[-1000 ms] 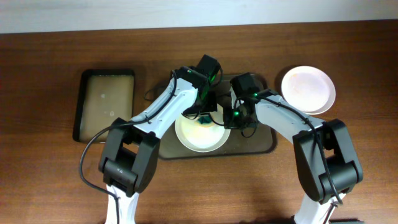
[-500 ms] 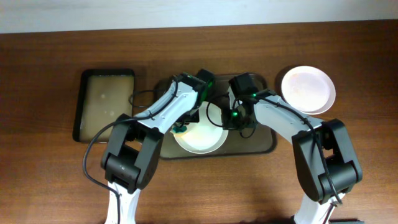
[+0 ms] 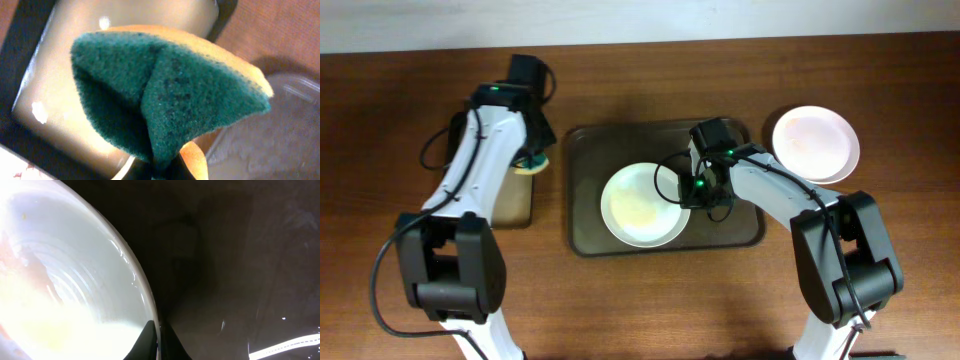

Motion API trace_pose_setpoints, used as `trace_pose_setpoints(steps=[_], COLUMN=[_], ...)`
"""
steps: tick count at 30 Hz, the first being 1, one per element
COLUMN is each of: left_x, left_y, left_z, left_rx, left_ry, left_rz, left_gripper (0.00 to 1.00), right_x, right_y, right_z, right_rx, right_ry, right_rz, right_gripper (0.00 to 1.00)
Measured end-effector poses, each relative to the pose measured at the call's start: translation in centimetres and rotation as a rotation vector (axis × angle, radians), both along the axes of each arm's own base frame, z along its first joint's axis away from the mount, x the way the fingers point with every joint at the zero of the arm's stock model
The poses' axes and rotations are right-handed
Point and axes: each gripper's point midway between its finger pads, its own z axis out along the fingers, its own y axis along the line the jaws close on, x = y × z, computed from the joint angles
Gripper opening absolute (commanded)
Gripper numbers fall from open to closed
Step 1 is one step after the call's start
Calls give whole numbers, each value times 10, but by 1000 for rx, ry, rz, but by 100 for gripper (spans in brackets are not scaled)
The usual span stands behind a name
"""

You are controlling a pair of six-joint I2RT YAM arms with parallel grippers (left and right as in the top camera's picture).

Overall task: Clean dirty plates on tray and stack at the side
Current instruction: 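Carry the sponge with the left gripper back into the water tray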

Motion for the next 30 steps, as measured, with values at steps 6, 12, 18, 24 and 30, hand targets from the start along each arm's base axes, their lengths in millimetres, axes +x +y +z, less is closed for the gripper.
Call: trace_pose_setpoints(steps=[6, 12, 18, 24, 30], left_x=[15, 15, 10, 3, 13], left_y=[46, 60, 48, 46, 48], left_z=[1, -38, -62, -5, 76], left_rx=[-32, -91, -141, -173, -164], left_ry=[-54, 29, 99, 145, 14], left_rz=[58, 43, 5, 7, -6], left_gripper=[0, 31, 39, 38, 99], right_x=[0, 1, 1, 1, 24], right_y=[0, 0, 0, -7, -30], right_z=[0, 0, 0, 5, 65], right_rx=[0, 1, 0, -41, -205], right_ry=[-1, -5, -4, 5, -65], right_rz=[0, -1, 0, 8, -8], right_gripper=[4, 4, 4, 4, 4])
